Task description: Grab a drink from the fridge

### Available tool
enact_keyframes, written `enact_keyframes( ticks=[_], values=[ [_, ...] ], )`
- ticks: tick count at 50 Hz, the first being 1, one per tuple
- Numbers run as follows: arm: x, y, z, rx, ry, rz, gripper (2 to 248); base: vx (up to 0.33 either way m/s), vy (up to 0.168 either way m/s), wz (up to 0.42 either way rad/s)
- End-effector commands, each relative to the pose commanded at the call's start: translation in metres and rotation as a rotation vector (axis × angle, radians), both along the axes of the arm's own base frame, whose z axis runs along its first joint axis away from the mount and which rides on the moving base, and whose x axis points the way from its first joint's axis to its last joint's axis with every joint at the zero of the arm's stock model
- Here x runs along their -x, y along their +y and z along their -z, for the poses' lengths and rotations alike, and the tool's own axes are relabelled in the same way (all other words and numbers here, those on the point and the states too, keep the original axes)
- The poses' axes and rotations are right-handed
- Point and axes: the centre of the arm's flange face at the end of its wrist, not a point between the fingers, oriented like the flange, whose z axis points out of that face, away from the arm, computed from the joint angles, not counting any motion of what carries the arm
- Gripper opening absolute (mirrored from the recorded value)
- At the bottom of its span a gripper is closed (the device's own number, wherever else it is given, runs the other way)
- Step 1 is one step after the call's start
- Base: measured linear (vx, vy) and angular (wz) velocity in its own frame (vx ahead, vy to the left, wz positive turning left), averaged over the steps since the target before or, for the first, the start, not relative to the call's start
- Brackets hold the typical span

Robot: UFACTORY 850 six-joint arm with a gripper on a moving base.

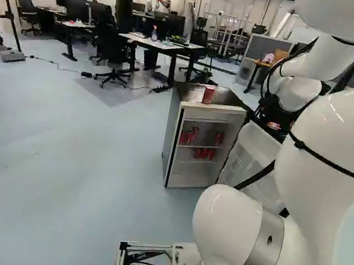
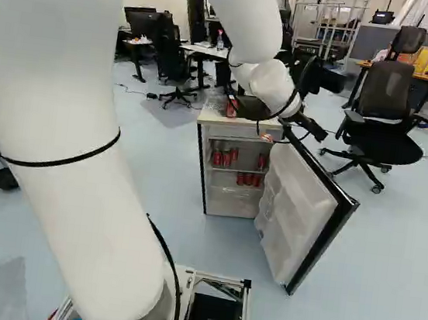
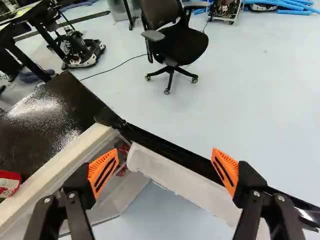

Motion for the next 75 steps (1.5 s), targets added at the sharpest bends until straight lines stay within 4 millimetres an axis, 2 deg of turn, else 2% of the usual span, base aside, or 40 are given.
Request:
enact_keyframes(
  ticks=[50, 75],
  values=[
    [0.013, -0.064, -0.041, -0.179, 0.038, 0.144, 247, 0.000, 0.000, 0.000],
    [0.014, -0.100, -0.032, -0.303, 0.093, 0.195, 247, 0.000, 0.000, 0.000]
  ],
)
